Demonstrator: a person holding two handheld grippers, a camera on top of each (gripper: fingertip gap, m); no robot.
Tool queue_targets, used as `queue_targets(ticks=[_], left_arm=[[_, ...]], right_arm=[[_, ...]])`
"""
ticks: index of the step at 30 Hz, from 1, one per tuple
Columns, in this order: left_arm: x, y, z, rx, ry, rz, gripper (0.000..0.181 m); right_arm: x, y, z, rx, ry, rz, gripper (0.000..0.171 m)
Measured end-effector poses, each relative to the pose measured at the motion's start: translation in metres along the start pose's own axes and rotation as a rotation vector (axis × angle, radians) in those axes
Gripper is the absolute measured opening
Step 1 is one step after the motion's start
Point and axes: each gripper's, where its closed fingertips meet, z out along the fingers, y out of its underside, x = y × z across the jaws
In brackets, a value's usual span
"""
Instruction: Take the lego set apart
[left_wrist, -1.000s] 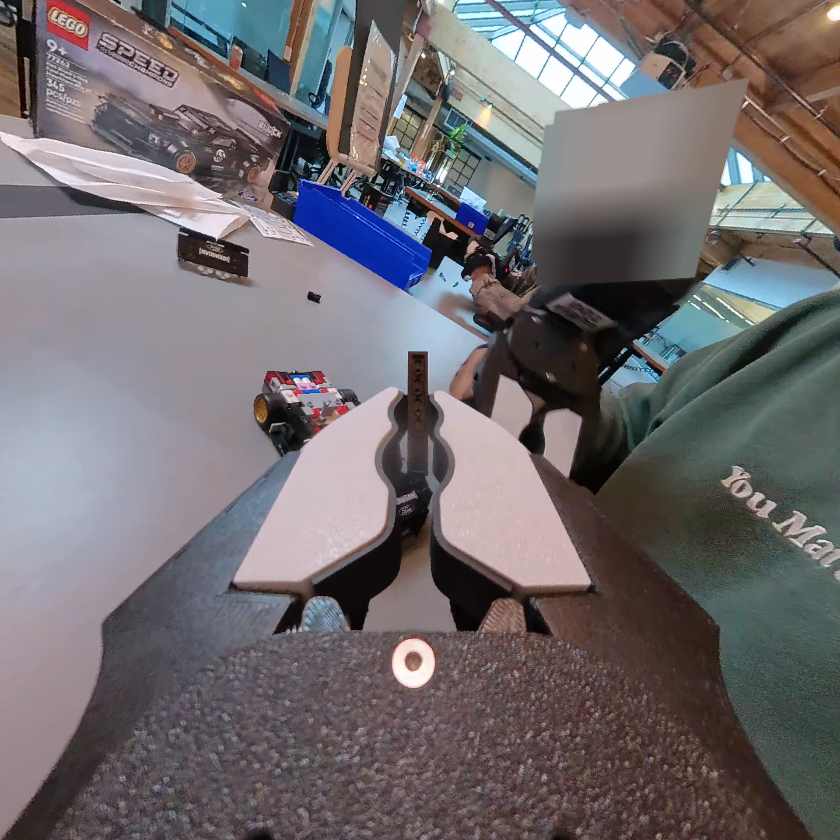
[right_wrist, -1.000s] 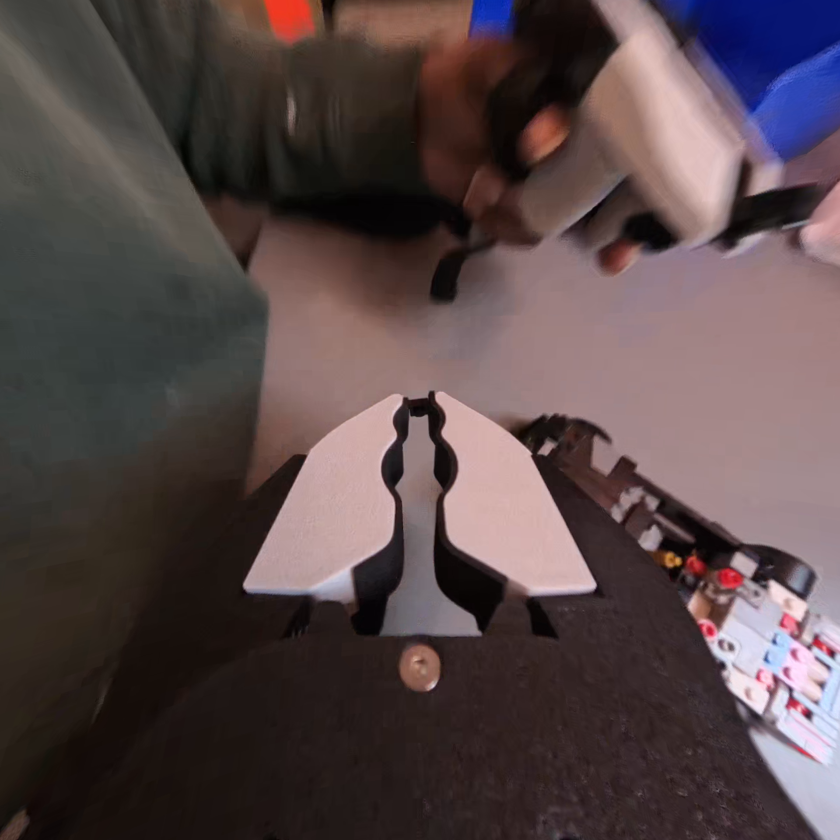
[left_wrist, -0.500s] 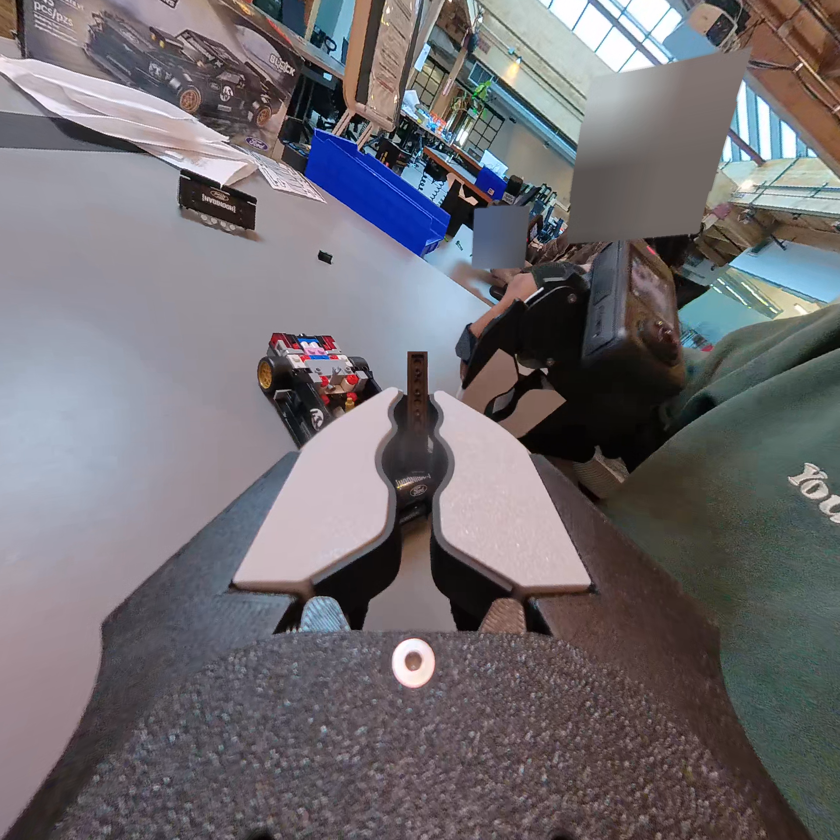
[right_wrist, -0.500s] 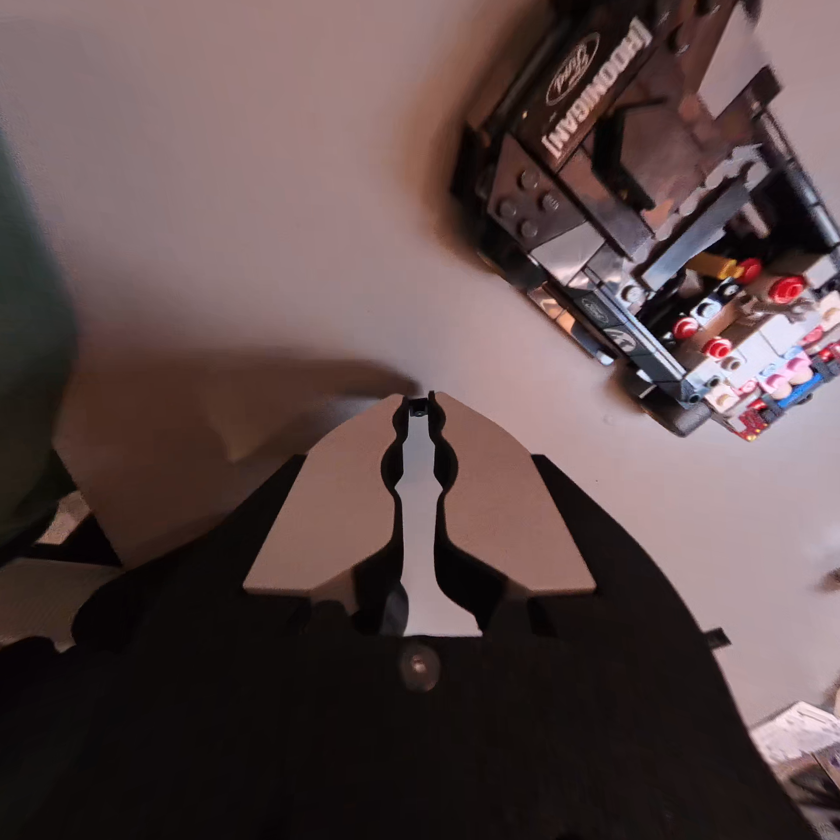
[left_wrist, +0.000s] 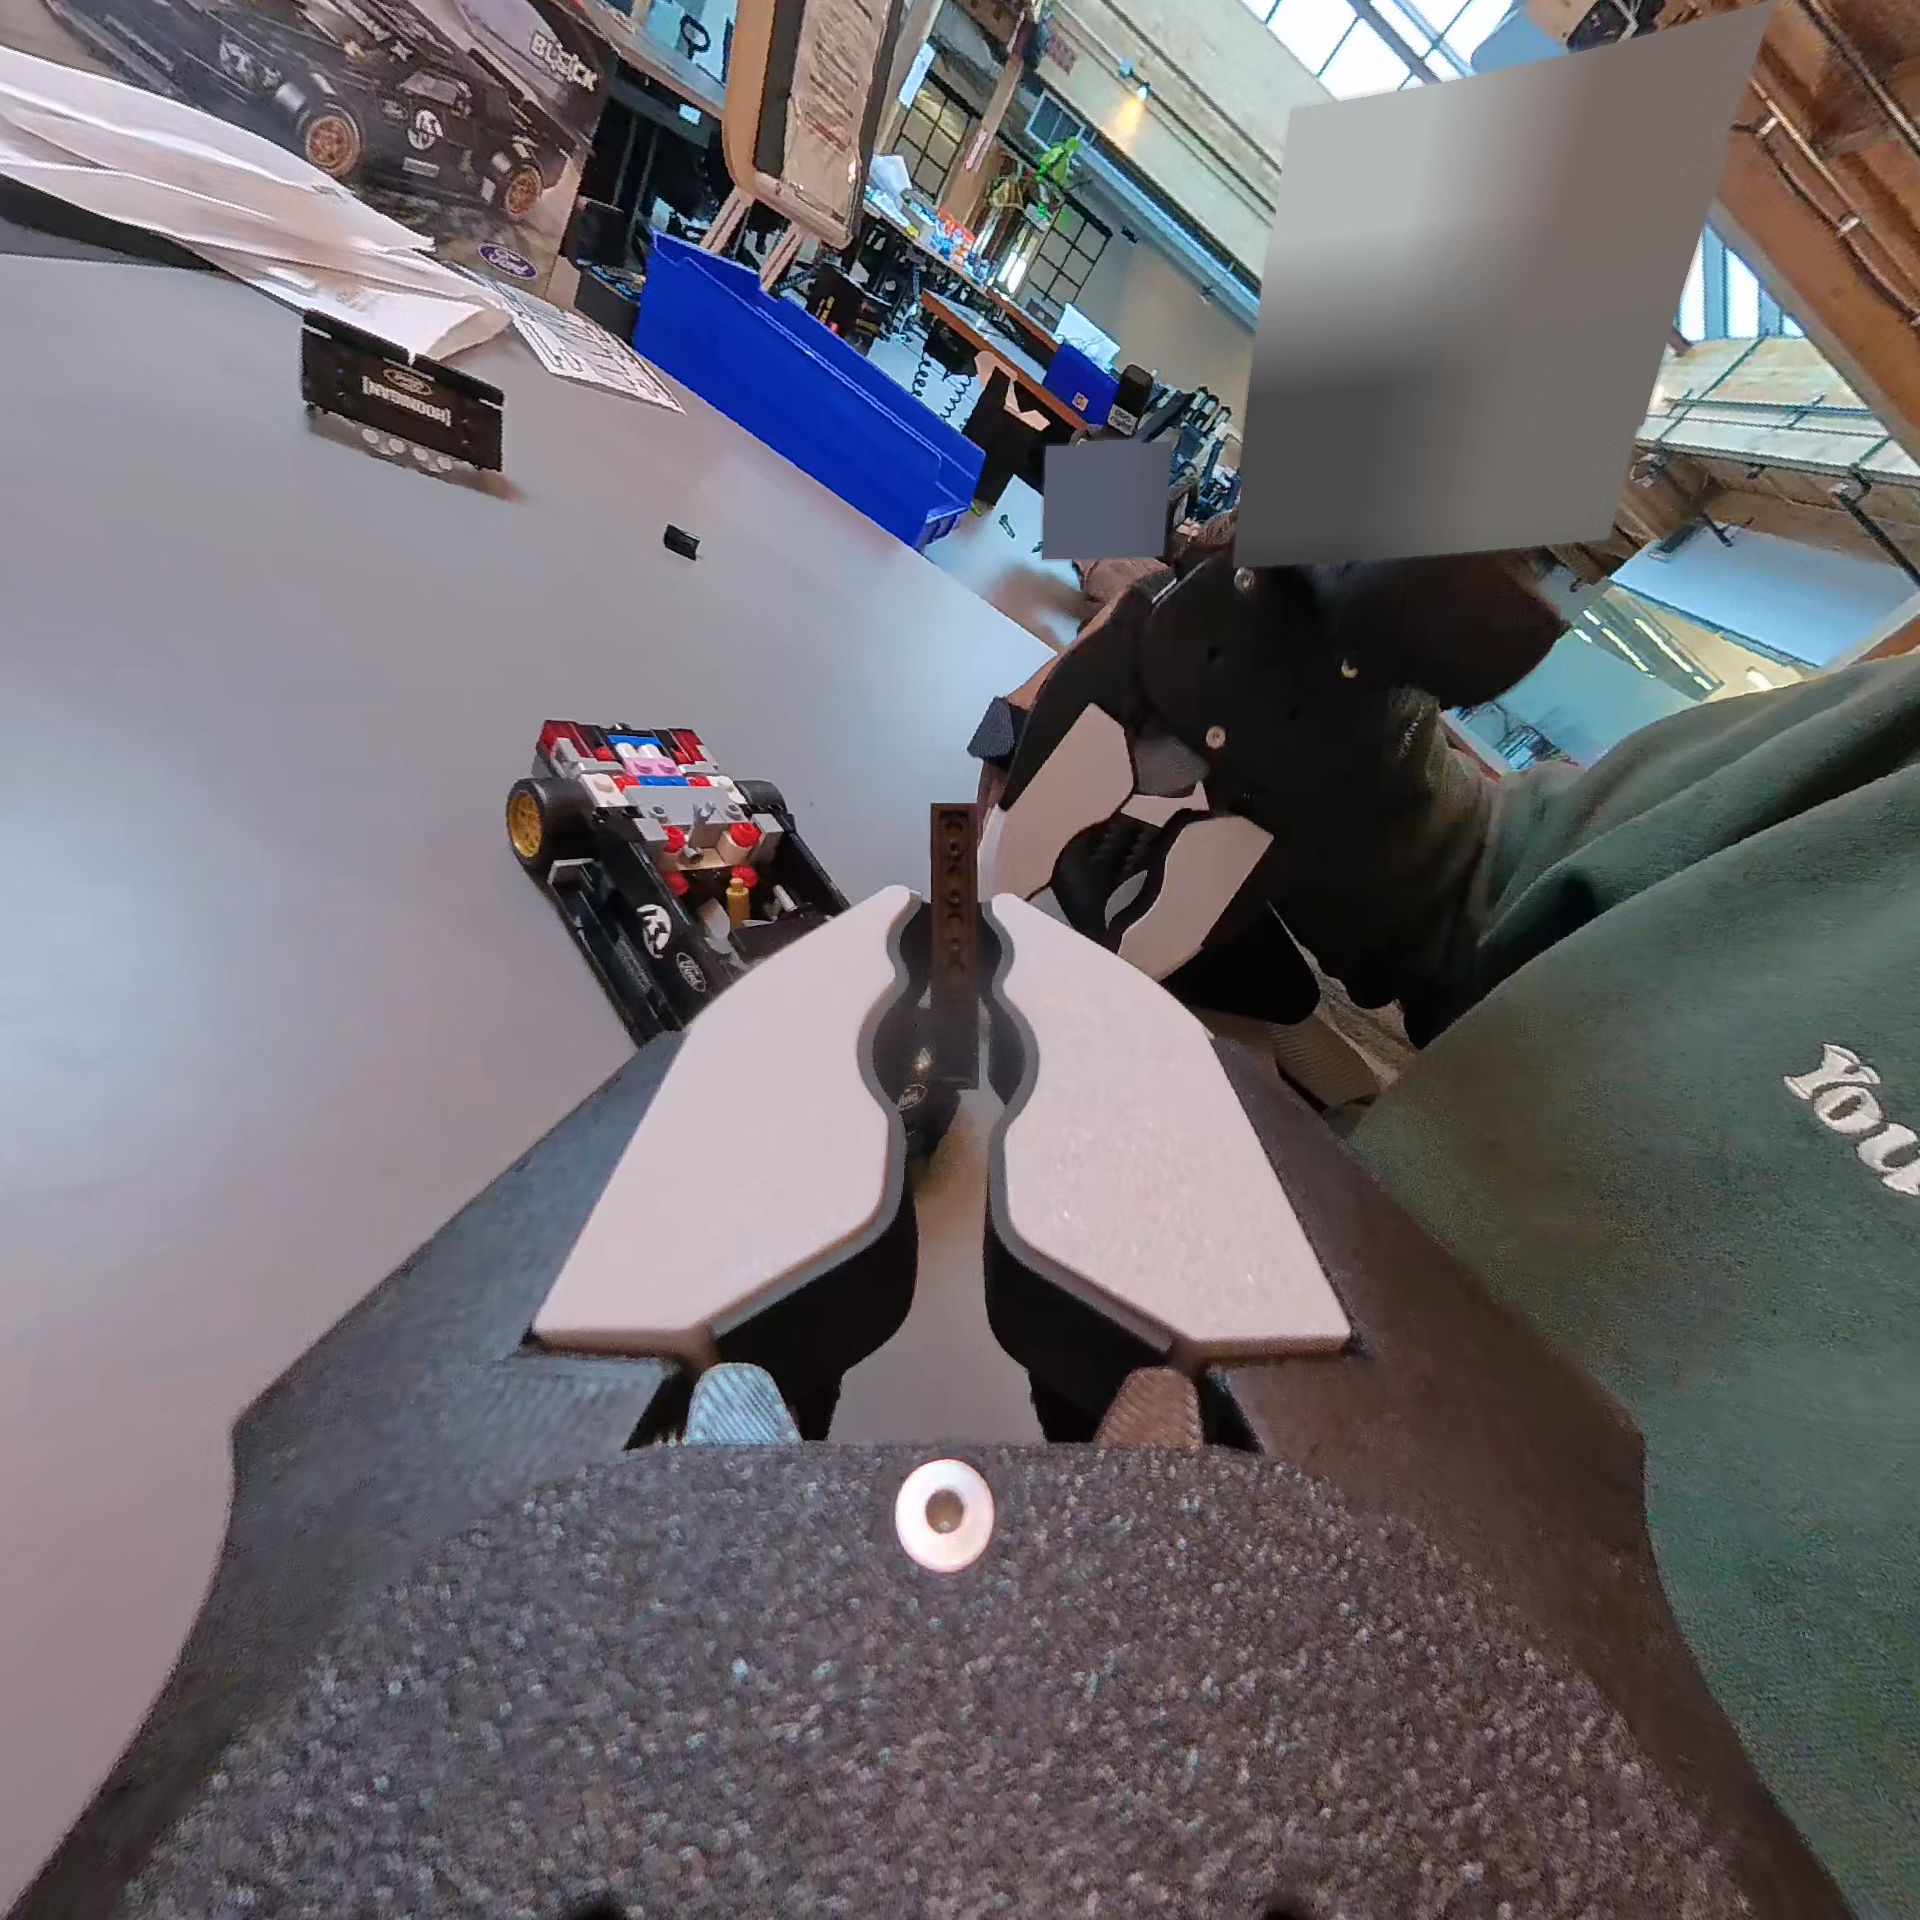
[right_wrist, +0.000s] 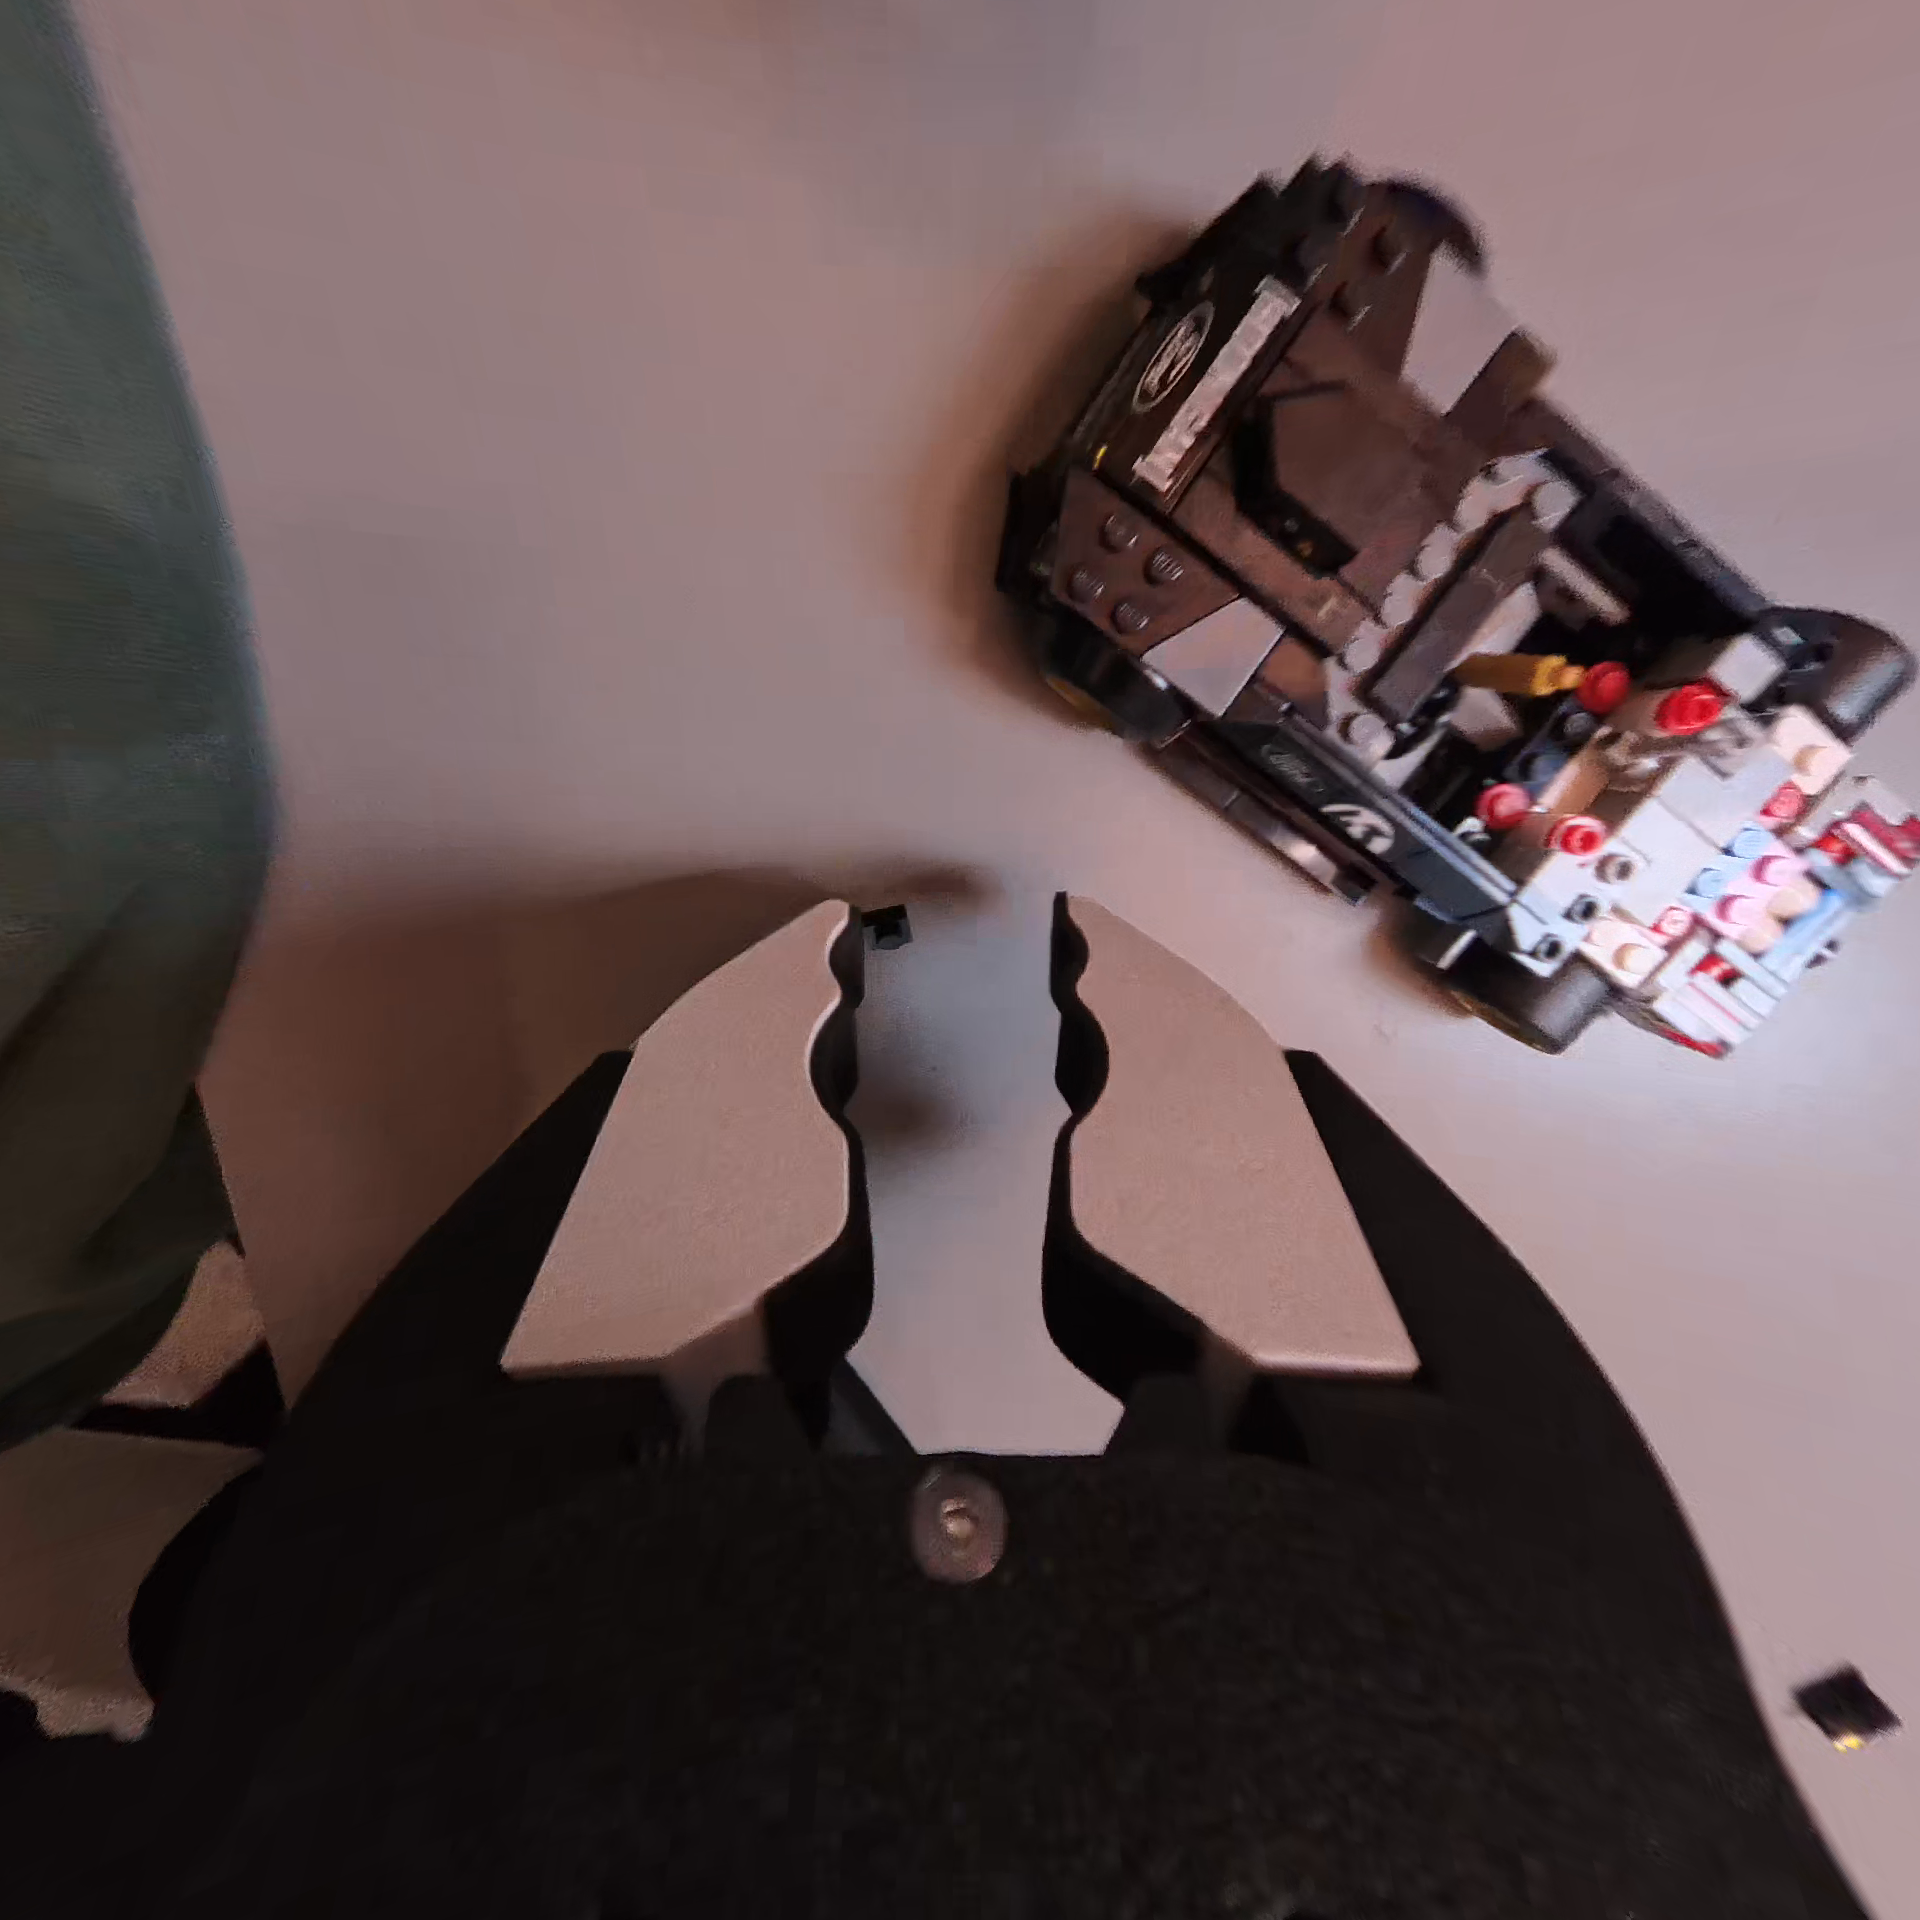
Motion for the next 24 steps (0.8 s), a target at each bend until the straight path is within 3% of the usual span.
queue_targets(ticks=[5, 10, 19, 21, 24], left_arm=[[0.0, 0.005, 0.003, -0.02, 0.005, -0.008, 0.008], [0.0, 0.011, 0.007, -0.049, 0.006, -0.008, 0.008], [0.002, 0.015, 0.009, -0.071, 0.021, -0.012, 0.008], [0.003, 0.016, 0.01, -0.073, 0.027, -0.014, 0.009], [0.004, 0.017, 0.01, -0.077, 0.032, -0.019, 0.009]], right_arm=[[-0.006, -0.003, -0.006, 0.082, -0.007, 0.016, 0.036], [-0.016, 0.011, 0.011, 0.005, 0.003, 0.005, 0.039], [-0.024, -0.005, 0.009, 0.125, 0.007, 0.041, 0.052], [-0.022, -0.006, 0.002, 0.154, 0.02, 0.047, 0.048], [-0.026, -0.007, -0.005, 0.187, 0.012, 0.029, 0.026]])
